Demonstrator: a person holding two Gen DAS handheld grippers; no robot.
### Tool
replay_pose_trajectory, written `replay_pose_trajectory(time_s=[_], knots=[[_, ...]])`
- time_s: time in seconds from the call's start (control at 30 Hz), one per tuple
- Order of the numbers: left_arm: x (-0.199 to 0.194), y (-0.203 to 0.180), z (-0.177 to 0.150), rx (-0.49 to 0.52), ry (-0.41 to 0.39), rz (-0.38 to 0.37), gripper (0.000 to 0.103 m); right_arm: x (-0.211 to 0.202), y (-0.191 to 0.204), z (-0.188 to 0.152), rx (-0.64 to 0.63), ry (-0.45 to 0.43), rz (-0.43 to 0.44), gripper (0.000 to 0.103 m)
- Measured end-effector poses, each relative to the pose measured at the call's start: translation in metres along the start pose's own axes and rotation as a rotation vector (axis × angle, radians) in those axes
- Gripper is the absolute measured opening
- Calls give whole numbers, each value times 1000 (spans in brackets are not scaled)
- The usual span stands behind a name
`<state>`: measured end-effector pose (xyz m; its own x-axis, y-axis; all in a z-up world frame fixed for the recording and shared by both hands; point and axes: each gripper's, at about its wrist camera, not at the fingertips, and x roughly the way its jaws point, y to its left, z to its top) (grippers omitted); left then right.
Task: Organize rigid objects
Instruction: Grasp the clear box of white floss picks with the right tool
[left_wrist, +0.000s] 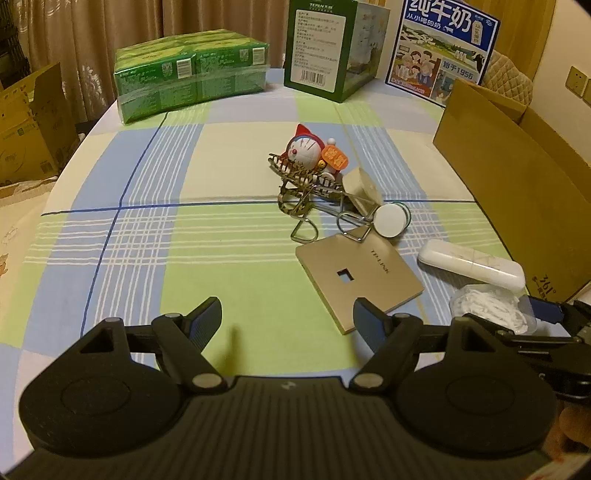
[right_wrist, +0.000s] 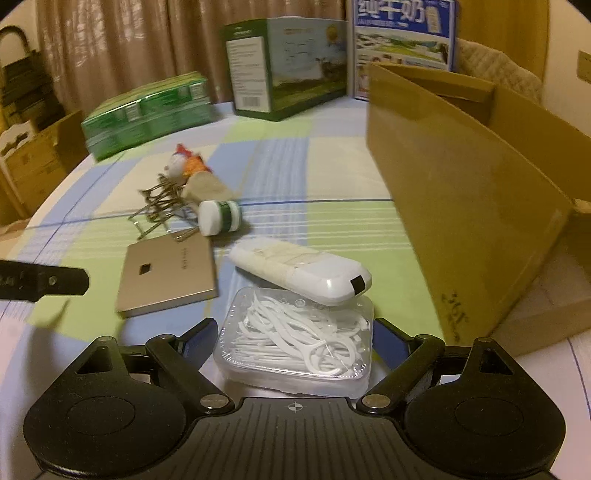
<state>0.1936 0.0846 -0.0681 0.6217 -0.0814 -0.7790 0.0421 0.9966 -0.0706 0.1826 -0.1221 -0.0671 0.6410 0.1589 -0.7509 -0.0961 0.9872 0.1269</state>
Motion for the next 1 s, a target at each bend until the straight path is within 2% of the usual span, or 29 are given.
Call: replay_pose_trajectory(time_s=[0.13, 0.2, 0.47, 0.5, 0.53, 0.57, 0.6, 0.67, 0.8, 0.83, 0.87, 0.93, 1.0], knots=[[1, 1, 0, -3, -1, -5, 75, -4, 9, 1, -26, 13, 113, 86], [1, 3, 0, -9, 0, 0, 75, -6, 15, 1, -51, 2, 142, 86], [3, 4, 0, -13, 2, 5, 75, -8, 8, 17, -54, -61, 86, 84], [4, 3, -1, -11, 4, 2, 75, -6, 7, 17, -63, -56, 64, 76], [5, 2, -1, -9, 5, 1, 75, -4, 5, 18, -65, -59, 27, 50], [6, 1, -1, -6, 5, -2, 75, -5, 0, 20, -60, -66, 24, 41], [8, 0, -2, -5, 3, -7, 75, -2, -3, 22, -51, -49, 24, 36], [13, -1, -3, -14, 16, -12, 75, 0, -5, 25, -71, -44, 13, 33], [18, -3, -2, -14, 23, -20, 75, -3, -7, 23, -74, -38, 26, 35], [18, -5, -2, -11, 20, -22, 75, -4, -7, 21, -68, -34, 35, 43], [18, -6, -1, -8, 18, -25, 75, -6, -7, 19, -65, -32, 39, 62], [18, -7, -1, -4, 14, -27, 75, -10, -7, 14, -43, -35, 48, 83], [18, -8, 0, 0, 16, -25, 75, -13, -4, 9, -57, -27, 60, 86]])
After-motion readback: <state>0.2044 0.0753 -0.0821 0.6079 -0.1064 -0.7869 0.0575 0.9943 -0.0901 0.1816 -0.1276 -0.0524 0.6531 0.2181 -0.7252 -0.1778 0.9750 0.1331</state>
